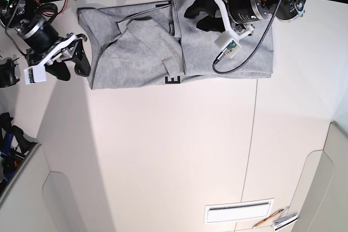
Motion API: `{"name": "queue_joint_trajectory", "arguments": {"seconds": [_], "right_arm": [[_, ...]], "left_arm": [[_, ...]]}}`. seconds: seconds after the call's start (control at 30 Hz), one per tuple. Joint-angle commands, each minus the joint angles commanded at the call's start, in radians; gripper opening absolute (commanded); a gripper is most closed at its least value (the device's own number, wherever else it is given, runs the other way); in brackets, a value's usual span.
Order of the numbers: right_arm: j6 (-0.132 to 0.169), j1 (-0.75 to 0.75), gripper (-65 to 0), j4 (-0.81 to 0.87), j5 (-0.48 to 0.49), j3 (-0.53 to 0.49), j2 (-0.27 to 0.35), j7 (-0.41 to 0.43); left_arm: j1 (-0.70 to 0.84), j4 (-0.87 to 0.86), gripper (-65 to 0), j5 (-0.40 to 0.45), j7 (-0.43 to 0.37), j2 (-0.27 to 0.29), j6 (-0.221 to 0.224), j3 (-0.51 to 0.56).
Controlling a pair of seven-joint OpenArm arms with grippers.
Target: Fold the T-shirt properly
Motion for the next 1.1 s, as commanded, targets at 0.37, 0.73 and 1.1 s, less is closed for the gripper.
{"name": "queue_joint_trajectory", "arguments": {"seconds": [0.37,0.73,1.1], "right_arm": [[0.042,-0.005,-20.2,-0.205,0.138,0.037,0.065,-0.05],[0.064,0.0,-20.3,-0.338,0.184,0.036,0.065,-0.053],[0.064,0.0,-20.3,-0.349,0.209,-0.092,0.047,-0.045]], "left_arm": [[0.0,0.0,-32.9,-0.044,0.001,0.0,0.0,-0.084],[0.0,0.0,-32.9,-0.091,0.001,0.0,0.0,-0.156],[0.0,0.0,-32.9,-0.121,0.009,0.0,0.0,-0.307]]}}
